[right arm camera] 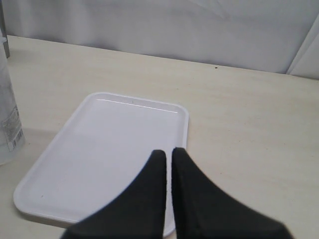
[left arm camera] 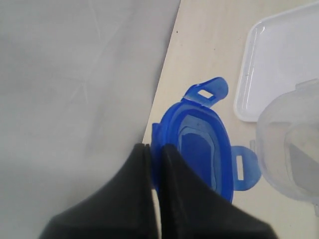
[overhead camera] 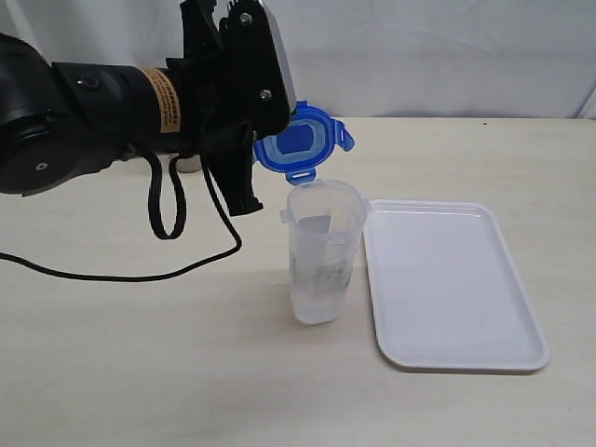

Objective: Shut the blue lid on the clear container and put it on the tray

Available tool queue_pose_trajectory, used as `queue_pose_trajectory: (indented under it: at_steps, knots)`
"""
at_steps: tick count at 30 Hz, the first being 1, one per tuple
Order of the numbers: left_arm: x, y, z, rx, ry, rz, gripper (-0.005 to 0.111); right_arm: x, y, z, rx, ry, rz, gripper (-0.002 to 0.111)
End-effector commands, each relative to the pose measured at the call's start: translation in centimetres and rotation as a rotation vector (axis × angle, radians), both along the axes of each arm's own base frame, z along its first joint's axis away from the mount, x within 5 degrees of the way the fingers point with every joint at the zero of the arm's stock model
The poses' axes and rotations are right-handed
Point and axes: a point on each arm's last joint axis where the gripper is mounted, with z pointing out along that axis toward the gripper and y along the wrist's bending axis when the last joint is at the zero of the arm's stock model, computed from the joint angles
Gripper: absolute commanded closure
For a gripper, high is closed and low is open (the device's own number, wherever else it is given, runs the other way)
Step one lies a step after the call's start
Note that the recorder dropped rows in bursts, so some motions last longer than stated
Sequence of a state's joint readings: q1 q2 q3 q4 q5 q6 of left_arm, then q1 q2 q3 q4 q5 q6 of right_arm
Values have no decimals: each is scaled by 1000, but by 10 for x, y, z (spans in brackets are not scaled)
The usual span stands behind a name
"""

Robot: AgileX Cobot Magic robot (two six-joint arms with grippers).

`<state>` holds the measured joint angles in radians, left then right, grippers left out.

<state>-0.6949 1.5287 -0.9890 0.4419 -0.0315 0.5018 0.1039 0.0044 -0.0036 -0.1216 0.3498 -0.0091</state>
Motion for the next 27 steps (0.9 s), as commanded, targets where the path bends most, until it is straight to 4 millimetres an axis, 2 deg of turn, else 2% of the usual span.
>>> queue_pose_trajectory:
  at_steps: [1, 15, 22, 27]
  knots:
    - [2, 2, 2, -28, 7, 16, 107, 0, 0, -1, -1, -5, 4, 104]
    - [8, 3, 7, -120, -17, 26, 107, 0, 0, -1, -1, -5, 4, 104]
    - [17, 1, -12, -95, 29, 44, 107, 0, 0, -1, -1, -5, 4, 104]
    - [17, 2, -13, -103, 48, 61, 107, 0, 0, -1, -1, -5, 4, 104]
